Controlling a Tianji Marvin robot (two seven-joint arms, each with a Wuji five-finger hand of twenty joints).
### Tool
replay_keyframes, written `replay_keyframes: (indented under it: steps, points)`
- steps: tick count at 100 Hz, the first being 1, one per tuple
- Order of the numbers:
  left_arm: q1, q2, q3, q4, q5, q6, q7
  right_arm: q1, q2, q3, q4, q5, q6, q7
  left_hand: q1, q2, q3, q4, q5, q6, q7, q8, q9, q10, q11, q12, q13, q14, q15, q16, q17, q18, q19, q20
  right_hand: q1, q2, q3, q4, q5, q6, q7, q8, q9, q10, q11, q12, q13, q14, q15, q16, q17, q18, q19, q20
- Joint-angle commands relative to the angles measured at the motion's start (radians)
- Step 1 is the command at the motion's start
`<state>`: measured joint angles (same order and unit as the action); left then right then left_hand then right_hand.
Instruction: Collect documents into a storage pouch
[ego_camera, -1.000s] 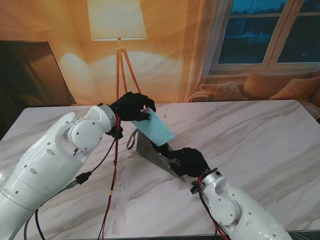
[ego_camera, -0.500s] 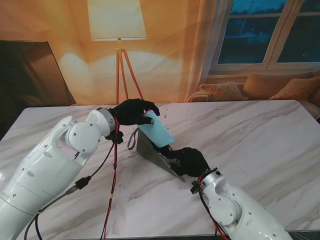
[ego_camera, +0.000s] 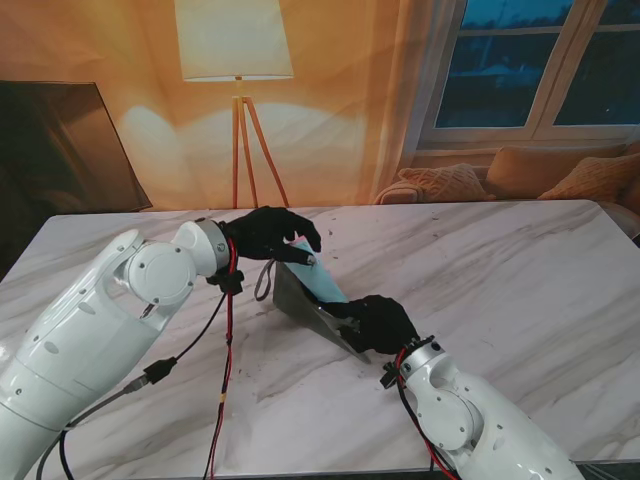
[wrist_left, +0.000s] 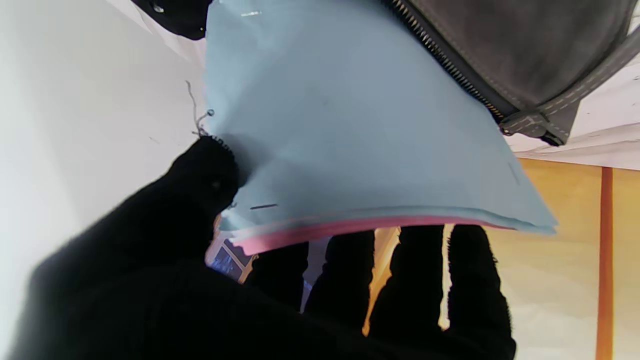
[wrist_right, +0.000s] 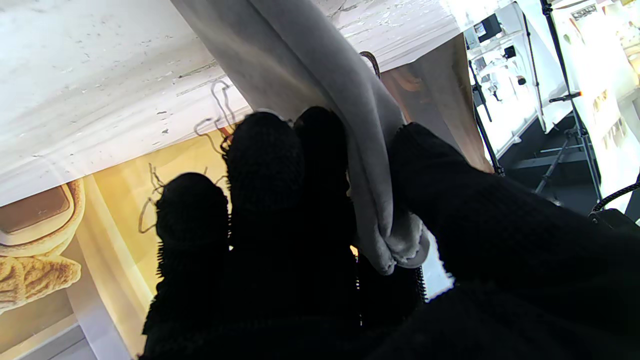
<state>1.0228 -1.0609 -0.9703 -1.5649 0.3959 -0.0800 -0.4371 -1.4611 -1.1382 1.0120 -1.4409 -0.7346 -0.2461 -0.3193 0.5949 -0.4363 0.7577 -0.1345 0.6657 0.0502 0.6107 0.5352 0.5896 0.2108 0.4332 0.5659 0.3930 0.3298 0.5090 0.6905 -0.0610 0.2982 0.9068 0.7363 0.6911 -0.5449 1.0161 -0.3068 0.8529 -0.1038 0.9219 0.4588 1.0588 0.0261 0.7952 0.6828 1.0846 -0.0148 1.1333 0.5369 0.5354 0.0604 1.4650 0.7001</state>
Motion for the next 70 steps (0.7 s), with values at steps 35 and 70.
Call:
replay_keyframes:
  steps: [35, 70]
  points:
    - [-0.008, 0.025, -0.018, -0.003, 0.016, -0.042, -0.088, -0.001, -0.001, -0.003, 0.005, -0.002, 0.009, 0.012, -0.047, -0.059, 0.078, 0.031, -0.188, 0.013, -0.225, -0.094, -0.172, -0.040, -0.081, -0.073, -0.105, -0.064, -0.115, -0.056, -0.035, -0.014, -0.154, -0.010, 0.056, 0.053, 0.050, 0.047, 0.056, -0.113, 0.070, -0.006, -0.015, 0.000, -0.005, 0.001, -0.018, -0.048, -0.018, 0.008, -0.007, -0.017, -0.005, -0.001]
    - [0.012, 0.038, -0.053, -0.013, 0.058, -0.057, -0.122, -0.001, 0.000, -0.006, 0.005, -0.001, 0.008, 0.017, -0.028, -0.069, 0.096, 0.032, -0.165, 0.012, -0.241, -0.093, -0.177, -0.042, -0.088, -0.085, -0.111, -0.067, -0.135, -0.061, -0.036, -0.016, -0.192, -0.007, 0.056, 0.053, 0.050, 0.047, 0.056, -0.112, 0.072, -0.008, -0.016, 0.001, -0.005, 0.000, -0.017, -0.048, -0.018, 0.008, -0.007, -0.017, -0.005, -0.001]
